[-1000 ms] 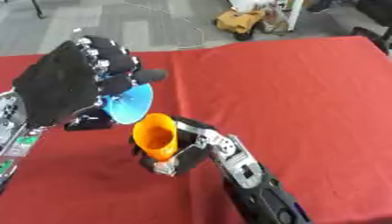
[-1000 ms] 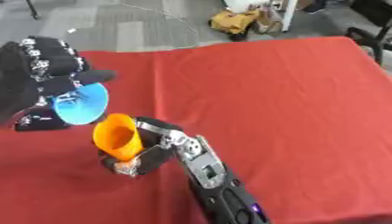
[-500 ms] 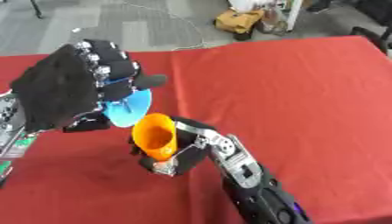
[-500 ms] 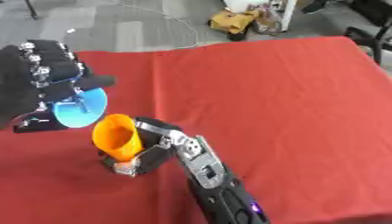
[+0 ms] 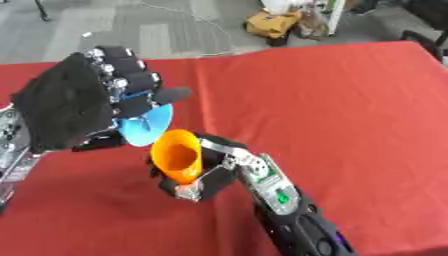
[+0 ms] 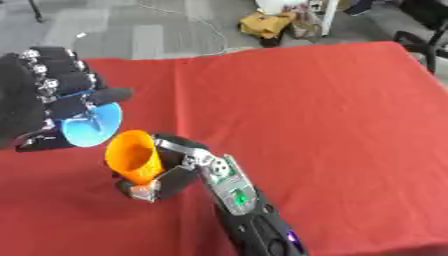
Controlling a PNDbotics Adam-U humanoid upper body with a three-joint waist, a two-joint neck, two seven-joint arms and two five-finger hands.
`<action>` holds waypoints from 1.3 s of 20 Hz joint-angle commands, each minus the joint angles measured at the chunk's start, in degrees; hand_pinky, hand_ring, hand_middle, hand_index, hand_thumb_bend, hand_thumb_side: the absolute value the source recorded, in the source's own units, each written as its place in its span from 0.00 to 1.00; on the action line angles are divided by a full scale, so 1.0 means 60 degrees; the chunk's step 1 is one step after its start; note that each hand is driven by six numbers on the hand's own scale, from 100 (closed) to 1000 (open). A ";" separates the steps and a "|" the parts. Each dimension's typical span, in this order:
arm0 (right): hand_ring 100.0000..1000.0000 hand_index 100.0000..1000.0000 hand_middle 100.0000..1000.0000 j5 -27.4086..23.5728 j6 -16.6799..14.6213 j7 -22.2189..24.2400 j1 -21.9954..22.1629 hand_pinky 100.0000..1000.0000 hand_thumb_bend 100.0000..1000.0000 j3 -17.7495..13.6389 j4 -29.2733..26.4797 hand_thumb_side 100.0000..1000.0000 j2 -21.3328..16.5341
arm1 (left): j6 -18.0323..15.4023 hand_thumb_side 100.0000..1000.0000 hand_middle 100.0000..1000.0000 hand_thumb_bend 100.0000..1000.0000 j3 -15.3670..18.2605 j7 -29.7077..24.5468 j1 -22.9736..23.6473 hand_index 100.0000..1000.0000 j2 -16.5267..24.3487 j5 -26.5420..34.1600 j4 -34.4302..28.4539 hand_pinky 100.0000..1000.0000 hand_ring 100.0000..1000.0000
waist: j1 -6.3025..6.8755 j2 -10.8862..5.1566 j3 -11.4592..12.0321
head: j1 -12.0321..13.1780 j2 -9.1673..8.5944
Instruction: Pour the contents of one cup into another cup.
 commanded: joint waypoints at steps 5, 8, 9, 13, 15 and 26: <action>0.64 0.70 0.24 -0.0050 -0.0013 -0.0023 -0.0205 0.79 0.00 -0.0005 -0.0126 0.00 -0.0055 | 0.0217 0.00 0.38 0.73 0.0010 0.0234 -0.0170 0.78 0.0231 -0.0322 -0.0073 0.26 0.31 | 0.0015 -0.0175 -0.0001 | -0.0033 -0.0121; 0.64 0.70 0.24 -0.0050 -0.0009 -0.0018 -0.0205 0.79 0.00 -0.0005 -0.0126 0.00 -0.0056 | 0.0294 0.00 0.38 0.73 -0.0041 0.0304 -0.0209 0.78 0.0230 -0.0536 -0.0088 0.26 0.32 | 0.0024 -0.0174 -0.0004 | -0.0035 -0.0119; 0.64 0.70 0.24 -0.0051 -0.0007 -0.0018 -0.0205 0.79 0.00 -0.0005 -0.0127 0.00 -0.0055 | 0.0319 0.00 0.38 0.73 -0.0060 0.0326 -0.0218 0.78 0.0227 -0.0606 -0.0091 0.27 0.32 | 0.0026 -0.0174 -0.0006 | -0.0038 -0.0118; 0.64 0.70 0.24 -0.0054 -0.0001 -0.0018 -0.0203 0.79 0.00 -0.0001 -0.0128 0.00 -0.0055 | 0.0365 0.00 0.37 0.73 -0.0153 0.0402 -0.0249 0.78 0.0192 -0.0877 -0.0051 0.26 0.31 | 0.0033 -0.0174 -0.0020 | -0.0048 -0.0122; 0.64 0.70 0.24 -0.0057 0.0001 -0.0015 -0.0202 0.79 0.00 -0.0001 -0.0129 0.00 -0.0056 | 0.0381 0.00 0.37 0.73 -0.0173 0.0443 -0.0254 0.78 0.0168 -0.0960 0.0002 0.26 0.31 | 0.0034 -0.0173 -0.0025 | -0.0060 -0.0121; 0.64 0.70 0.24 -0.0068 0.0010 -0.0003 -0.0202 0.79 0.00 0.0007 -0.0135 0.00 -0.0045 | 0.0508 0.00 0.38 0.73 -0.0174 0.0510 -0.0438 0.78 -0.0003 -0.1065 0.0214 0.26 0.31 | 0.0029 -0.0166 -0.0043 | -0.0058 -0.0125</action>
